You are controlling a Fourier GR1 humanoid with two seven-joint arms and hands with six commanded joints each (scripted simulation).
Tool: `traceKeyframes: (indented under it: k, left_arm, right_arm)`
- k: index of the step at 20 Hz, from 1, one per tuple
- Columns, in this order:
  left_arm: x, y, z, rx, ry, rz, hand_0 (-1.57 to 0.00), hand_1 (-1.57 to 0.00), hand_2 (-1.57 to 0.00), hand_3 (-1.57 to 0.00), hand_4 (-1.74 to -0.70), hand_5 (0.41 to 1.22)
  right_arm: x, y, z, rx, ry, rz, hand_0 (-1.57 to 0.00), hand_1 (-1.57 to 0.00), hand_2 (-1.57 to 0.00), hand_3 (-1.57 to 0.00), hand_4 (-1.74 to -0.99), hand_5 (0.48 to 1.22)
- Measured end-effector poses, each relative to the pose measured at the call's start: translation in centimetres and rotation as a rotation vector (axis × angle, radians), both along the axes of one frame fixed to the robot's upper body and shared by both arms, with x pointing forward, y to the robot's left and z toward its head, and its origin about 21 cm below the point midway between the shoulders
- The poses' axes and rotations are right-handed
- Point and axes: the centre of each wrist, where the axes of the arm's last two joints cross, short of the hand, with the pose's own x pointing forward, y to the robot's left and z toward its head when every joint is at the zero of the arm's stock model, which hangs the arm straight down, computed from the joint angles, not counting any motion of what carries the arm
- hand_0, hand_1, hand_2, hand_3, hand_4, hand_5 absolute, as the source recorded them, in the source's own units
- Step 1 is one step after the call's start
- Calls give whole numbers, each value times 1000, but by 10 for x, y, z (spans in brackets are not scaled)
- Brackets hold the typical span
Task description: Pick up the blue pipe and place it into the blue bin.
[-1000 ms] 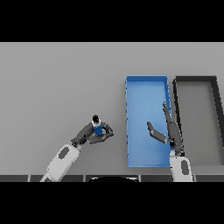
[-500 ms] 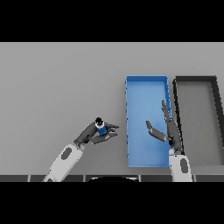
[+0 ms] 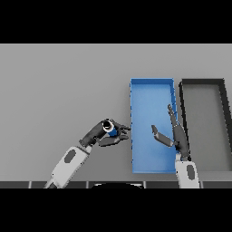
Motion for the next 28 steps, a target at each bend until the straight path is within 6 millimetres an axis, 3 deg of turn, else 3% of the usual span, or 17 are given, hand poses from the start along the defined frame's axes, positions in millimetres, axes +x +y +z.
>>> traceKeyframes:
  k: [4, 6, 9, 12, 15, 18, 23, 28]
  left_arm:
    - [1, -2, 3, 36, 18, 3, -1568, -1569, -1569, -1569, -1466, 1220]
    - [-1, -5, 0, 30, 14, -8, -1569, -1569, -1570, -1570, -1466, 1220]
    - [0, -6, 2, 40, 7, 0, -1570, -1570, -1570, -1570, -1466, 1220]
    - [1, -5, -5, 45, 20, -8, -1571, -1571, -1571, -1571, -1467, 1221]
    - [0, -5, -1, 31, 2, -23, -1571, -1571, -1571, -1571, -1467, 1221]
    - [2, -4, 0, 30, 6, -17, -1571, -1571, -1571, -1571, -1467, 1221]
    - [0, -1, 0, 55, 10, -20, -1571, -1571, -1571, -1571, -1467, 1221]
    - [3, -5, 2, 60, -2, -22, -1571, -1571, -1571, -1571, -1467, 1221]
  right_arm:
    - [-2, 0, 1, -7, -2, -15, 1, 1, 1, 1, -1141, 643]
    - [-12, 2, 1, -21, -24, -51, 1, 1, 1, 1, -1138, 643]
    - [-35, 5, 5, -41, -51, -126, 1, 1, 1, 1, -1191, 642]
    - [-43, 3, 13, -48, -63, -149, 1, -2, -41, 1, -1195, 648]
    - [-40, 5, 40, 154, -114, 44, 1, -25, -106, -1, -1209, 609]
    - [-29, 4, 76, 196, -74, 228, 1, -18, -117, 0, -1228, 588]
    - [-8, 25, 129, 116, -39, 477, 1, -5, -90, 1, -1270, 558]
    - [5, 59, 156, -3, -64, 639, 1, -1, -42, 1, -1302, 559]
